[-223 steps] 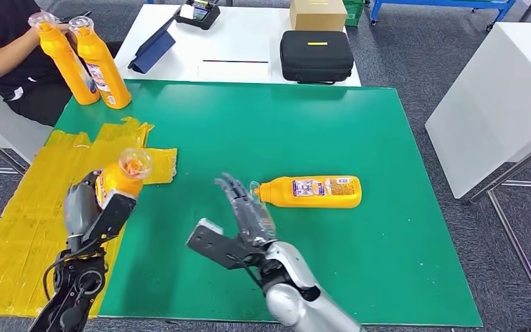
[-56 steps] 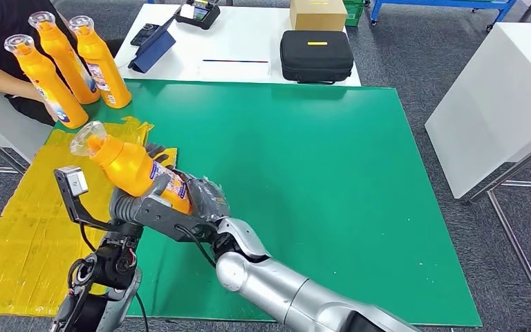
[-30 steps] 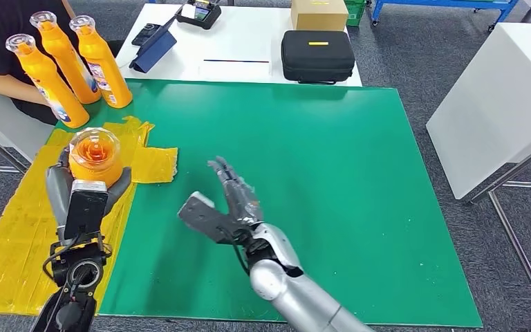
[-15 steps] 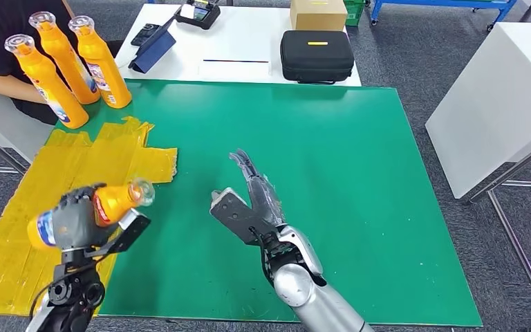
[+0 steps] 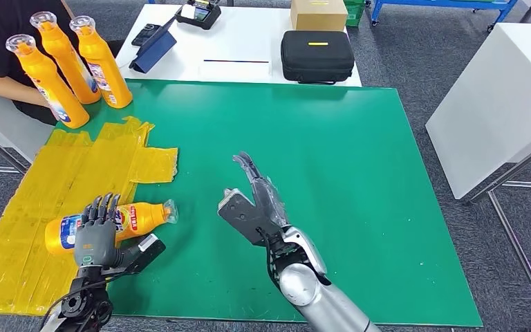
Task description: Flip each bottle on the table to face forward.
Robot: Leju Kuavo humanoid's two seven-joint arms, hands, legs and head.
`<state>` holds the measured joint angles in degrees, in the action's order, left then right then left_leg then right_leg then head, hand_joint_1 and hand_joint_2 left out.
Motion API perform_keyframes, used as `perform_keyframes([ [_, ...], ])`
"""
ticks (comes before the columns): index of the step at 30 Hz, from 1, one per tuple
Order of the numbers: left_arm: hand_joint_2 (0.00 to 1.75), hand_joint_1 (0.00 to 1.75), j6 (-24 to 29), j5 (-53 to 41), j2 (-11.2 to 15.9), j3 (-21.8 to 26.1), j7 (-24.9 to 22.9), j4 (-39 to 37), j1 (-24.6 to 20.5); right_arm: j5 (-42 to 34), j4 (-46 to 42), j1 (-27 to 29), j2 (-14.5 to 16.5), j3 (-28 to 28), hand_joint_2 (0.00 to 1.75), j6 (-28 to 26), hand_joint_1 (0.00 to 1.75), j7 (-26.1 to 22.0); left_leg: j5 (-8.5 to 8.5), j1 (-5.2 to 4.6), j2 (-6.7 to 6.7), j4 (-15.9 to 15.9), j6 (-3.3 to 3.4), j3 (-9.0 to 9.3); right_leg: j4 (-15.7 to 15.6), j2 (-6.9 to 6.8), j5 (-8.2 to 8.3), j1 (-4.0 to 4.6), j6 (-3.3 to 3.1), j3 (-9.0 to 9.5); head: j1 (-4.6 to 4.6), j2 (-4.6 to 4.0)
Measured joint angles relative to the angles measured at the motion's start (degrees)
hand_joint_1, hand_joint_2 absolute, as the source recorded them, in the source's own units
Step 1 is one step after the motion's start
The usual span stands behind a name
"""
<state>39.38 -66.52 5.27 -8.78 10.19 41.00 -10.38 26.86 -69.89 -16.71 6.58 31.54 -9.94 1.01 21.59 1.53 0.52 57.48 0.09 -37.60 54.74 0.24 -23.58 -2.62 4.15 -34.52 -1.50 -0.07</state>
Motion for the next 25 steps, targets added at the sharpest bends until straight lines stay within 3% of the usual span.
perform_keyframes([
  [4, 0.00, 0.00, 0.01, 11.85, -1.09, 2.16, 7.61, 1.57, 0.81, -0.82, -0.01, 0.01, -0.40, 0.09, 0.00, -0.78, 0.00, -0.04, 0.00, 0.00, 0.01, 0.00, 0.00, 0.00, 0.00, 0.00, 0.00, 0.00, 0.00, 0.00, -0.01, 0.00],
  [9, 0.00, 0.00, -0.02, 22.07, -2.35, 4.40, 13.16, 4.33, 2.32, -1.58, -0.06, 0.11, -0.94, 0.15, 0.00, -1.25, 0.00, -0.67, 0.01, 0.00, 0.04, 0.00, 0.00, 0.00, 0.00, 0.02, 0.00, 0.01, 0.00, -0.03, -0.01, 0.00],
  [14, 0.00, 0.00, -1.42, 53.83, -4.19, 4.59, 20.62, 15.99, 7.63, -4.21, -1.59, 1.71, -2.04, 0.17, 0.00, -3.02, 0.00, -6.21, 0.03, 0.00, 0.05, 0.01, 0.00, -0.02, -0.02, 0.02, -0.01, 0.00, 0.00, -0.07, -0.01, 0.00],
  [19, 0.00, 0.00, -9.45, 73.87, -5.75, -0.52, 21.70, 30.95, 12.18, -6.39, -4.92, 4.00, -3.23, 0.22, 0.00, -6.49, 0.00, -11.62, 0.05, -0.02, -0.08, 0.02, 0.01, -0.09, -0.05, -0.12, -0.11, -0.02, 0.10, -0.08, 0.01, 0.00],
  [25, 0.00, 0.00, -15.62, 75.62, -6.13, -9.20, 20.39, 42.35, 13.32, -7.42, -10.03, 7.74, -4.20, 0.30, 0.00, -11.39, 0.00, -16.18, 0.06, -0.04, -0.10, 0.02, 0.00, -0.08, -0.05, -0.16, -0.07, -0.02, 0.13, -0.06, -0.02, 0.00],
])
